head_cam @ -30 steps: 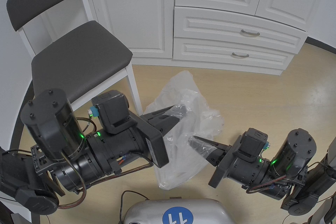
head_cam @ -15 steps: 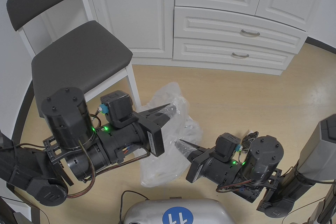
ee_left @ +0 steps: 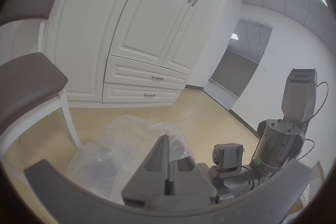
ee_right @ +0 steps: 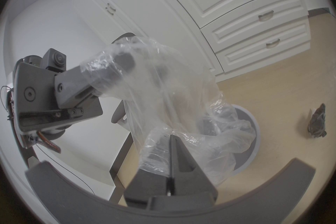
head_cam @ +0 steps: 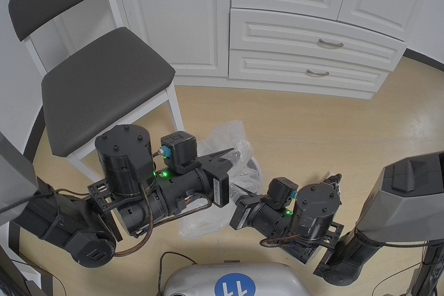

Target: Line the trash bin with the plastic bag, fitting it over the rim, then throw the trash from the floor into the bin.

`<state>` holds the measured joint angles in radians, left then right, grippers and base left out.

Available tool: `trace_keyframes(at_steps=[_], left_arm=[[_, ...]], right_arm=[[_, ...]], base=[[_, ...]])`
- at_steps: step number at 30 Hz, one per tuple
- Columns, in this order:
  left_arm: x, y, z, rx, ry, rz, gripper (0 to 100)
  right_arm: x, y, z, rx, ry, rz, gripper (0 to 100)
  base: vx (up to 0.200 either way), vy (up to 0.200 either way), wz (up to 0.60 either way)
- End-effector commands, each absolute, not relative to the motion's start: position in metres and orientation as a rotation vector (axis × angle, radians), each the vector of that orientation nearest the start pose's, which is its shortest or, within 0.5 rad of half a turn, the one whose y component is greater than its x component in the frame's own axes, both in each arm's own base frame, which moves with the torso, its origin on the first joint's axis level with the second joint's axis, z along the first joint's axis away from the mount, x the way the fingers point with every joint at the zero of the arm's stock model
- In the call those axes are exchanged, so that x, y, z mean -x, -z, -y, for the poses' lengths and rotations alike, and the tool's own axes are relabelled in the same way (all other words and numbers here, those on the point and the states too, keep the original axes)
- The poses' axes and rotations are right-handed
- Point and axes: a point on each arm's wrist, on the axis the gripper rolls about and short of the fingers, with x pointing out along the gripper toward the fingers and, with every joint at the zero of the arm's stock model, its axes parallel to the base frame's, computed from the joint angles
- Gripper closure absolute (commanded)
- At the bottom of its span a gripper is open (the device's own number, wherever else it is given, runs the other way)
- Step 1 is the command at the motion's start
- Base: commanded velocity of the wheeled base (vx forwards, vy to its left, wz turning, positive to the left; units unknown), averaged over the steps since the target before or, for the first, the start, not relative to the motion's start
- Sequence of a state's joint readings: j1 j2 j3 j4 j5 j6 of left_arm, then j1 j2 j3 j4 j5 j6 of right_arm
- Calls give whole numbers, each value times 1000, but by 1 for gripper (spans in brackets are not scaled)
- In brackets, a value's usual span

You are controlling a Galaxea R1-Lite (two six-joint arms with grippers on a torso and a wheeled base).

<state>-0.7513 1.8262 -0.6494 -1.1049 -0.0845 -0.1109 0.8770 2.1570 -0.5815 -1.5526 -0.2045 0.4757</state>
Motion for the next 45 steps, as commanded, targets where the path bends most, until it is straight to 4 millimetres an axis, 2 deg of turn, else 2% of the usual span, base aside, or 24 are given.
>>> trace_keyframes(at_steps=[1,5,9,14,21,28,35,45], left_arm=[[-236,-141,221,72,824,-140,100],[-239,-134,224,63,823,-160,100],[-245,-124,229,53,820,-183,100],[-243,-125,226,12,816,-163,100],[-240,-134,205,-71,760,-117,100],[-240,-134,202,-88,754,-117,100],[-234,-140,192,-136,746,-100,100],[-233,-143,189,-144,742,-127,100]], right_arm=[[-233,-60,-264,-459,-631,-188,100],[-242,-52,-265,-473,-610,-196,100],[-255,-35,-267,-484,-582,-217,100],[-260,-23,-273,-492,-565,-229,100],[-255,-25,-279,-501,-578,-229,100],[-245,-30,-287,-539,-604,-234,100],[-232,-24,-298,-570,-633,-272,100],[-235,-21,-297,-582,-623,-281,100]], base=[[0,0,0],[0,0,0],[0,0,0],[0,0,0],[0,0,0],[0,0,0],[0,0,0],[0,0,0]])
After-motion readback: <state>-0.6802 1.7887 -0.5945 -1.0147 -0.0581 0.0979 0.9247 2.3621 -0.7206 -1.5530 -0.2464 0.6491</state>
